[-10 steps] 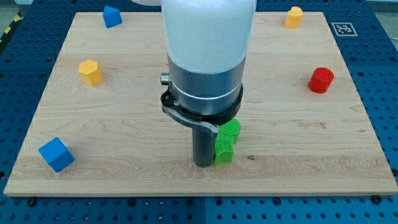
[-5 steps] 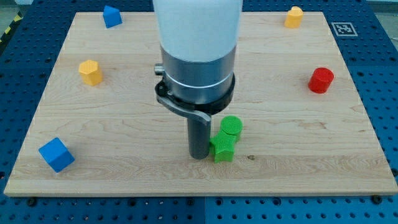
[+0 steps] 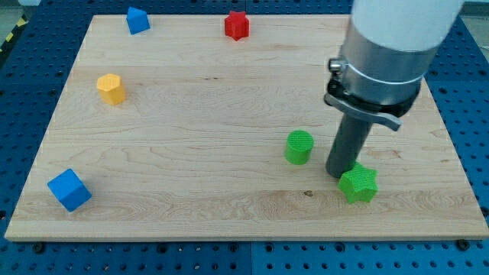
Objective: Slide the green star towards the bottom right
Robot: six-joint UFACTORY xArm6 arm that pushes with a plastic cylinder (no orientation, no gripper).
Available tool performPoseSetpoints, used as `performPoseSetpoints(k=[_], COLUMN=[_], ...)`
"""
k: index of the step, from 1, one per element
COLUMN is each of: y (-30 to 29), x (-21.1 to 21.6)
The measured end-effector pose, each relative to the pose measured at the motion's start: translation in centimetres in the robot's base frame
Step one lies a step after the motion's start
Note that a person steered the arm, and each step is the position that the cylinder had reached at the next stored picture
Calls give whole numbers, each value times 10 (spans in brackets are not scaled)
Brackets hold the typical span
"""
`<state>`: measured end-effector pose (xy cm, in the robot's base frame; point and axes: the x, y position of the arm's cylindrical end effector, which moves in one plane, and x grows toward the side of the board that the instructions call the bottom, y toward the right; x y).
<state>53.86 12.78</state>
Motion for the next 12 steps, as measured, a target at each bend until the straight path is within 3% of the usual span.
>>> performPoseSetpoints(k=[3,5,10,12], y=[-64,-61,73,72], x=[19,30,29,33])
